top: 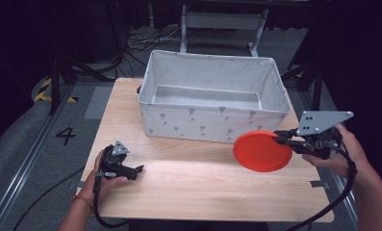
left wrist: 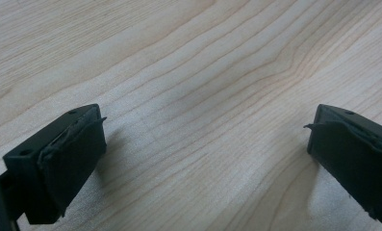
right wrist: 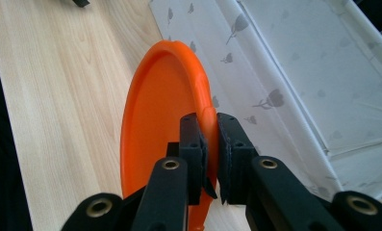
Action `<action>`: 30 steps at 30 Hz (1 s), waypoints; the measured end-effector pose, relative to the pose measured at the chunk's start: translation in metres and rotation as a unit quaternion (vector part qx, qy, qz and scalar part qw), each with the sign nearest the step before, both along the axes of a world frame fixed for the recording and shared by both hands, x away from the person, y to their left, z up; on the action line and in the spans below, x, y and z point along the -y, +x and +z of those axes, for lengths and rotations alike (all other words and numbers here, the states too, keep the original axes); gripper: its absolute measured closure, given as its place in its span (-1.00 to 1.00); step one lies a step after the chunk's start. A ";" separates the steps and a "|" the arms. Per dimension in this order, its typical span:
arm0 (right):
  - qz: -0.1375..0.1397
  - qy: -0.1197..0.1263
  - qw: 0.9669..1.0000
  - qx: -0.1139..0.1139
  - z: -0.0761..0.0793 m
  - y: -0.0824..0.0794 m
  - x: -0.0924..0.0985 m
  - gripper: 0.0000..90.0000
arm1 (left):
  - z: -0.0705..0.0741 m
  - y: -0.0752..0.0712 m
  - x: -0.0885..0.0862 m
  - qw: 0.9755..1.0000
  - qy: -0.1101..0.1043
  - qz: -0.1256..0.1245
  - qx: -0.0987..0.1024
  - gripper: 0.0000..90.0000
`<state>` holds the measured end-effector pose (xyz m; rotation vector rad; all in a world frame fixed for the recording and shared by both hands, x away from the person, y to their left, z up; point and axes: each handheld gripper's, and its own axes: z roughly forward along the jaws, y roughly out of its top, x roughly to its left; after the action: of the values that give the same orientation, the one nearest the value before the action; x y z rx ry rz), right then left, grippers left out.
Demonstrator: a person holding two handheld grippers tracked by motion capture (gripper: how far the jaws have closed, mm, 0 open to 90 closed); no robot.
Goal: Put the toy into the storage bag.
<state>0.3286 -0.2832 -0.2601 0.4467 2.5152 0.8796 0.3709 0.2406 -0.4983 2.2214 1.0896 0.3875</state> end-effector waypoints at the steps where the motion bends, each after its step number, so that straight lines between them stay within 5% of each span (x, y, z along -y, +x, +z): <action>1: 0.000 0.000 1.000 0.002 0.003 0.000 0.001 0.83 | 0.000 0.000 0.000 1.000 0.001 0.000 -0.001 -1.00; 14: -0.009 0.005 1.000 0.026 0.056 0.012 0.011 0.83 | 0.000 -0.001 0.000 1.000 -0.001 0.001 -0.002 -0.99; 30: -0.049 0.005 0.997 0.060 0.107 0.068 0.004 0.83 | 0.000 -0.001 0.000 1.000 0.000 0.001 -0.002 -0.99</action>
<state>0.3963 -0.2876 -0.1534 0.5000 2.3610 0.8554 0.3704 0.2407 -0.4982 2.2213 1.0935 0.3837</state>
